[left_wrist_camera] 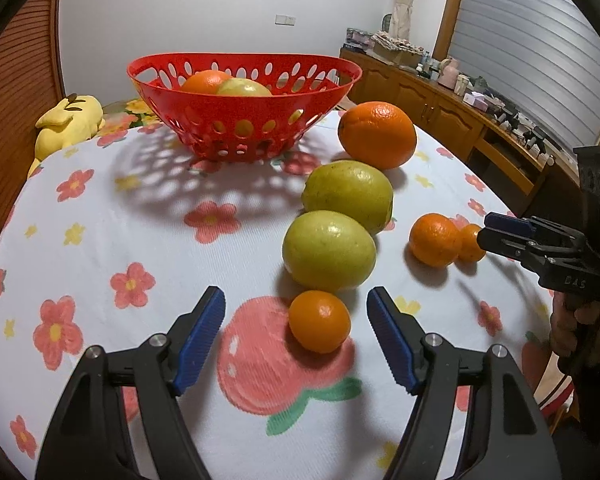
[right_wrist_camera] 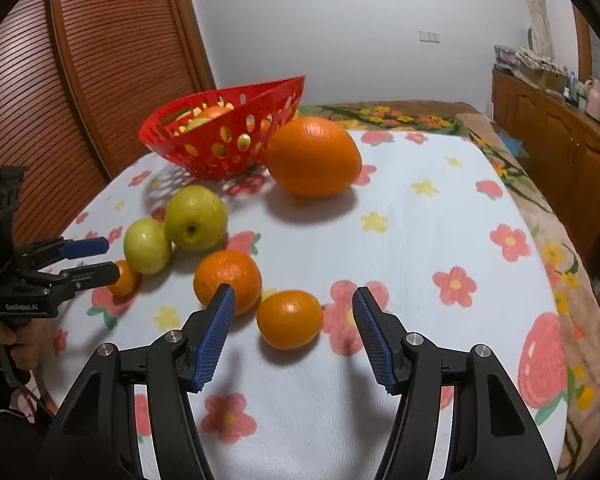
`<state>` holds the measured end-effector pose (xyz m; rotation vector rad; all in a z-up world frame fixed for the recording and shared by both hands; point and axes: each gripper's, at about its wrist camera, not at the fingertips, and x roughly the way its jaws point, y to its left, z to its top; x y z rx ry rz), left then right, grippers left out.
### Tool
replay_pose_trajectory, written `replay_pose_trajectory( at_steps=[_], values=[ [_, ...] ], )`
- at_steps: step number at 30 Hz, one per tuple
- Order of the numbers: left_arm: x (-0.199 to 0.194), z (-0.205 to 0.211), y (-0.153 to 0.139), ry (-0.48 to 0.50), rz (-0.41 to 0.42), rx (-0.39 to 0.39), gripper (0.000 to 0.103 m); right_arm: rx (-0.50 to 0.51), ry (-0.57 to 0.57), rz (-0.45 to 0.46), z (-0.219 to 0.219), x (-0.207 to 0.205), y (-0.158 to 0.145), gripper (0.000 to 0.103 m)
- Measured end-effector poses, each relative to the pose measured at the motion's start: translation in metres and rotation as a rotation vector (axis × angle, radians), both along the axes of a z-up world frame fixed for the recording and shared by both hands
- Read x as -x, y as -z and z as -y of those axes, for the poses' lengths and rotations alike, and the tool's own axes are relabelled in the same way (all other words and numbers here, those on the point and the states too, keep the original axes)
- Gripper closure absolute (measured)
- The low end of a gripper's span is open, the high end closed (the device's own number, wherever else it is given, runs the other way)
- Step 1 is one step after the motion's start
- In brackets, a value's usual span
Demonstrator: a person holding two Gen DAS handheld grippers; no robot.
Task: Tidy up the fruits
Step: 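Grasp a small tangerine with the left tool while the right tool grasps another tangerine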
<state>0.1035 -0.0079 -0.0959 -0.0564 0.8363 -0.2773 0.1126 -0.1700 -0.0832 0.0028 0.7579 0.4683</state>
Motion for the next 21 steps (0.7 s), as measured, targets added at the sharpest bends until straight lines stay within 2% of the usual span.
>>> replay_pose_trajectory(
  at_steps=[10,14,21],
  values=[
    [0.000,0.004,0.008,0.032,-0.008,0.011,0.044,0.007,0.000,-0.019,-0.002,-0.003,0.009,0.051],
    [0.000,0.008,0.010,0.047,-0.012,0.004,0.046,0.022,-0.008,-0.022,-0.004,-0.002,0.011,0.055],
    [-0.001,0.008,0.013,0.057,-0.021,0.013,0.064,0.022,-0.014,-0.032,-0.005,-0.003,0.013,0.058]
  ],
)
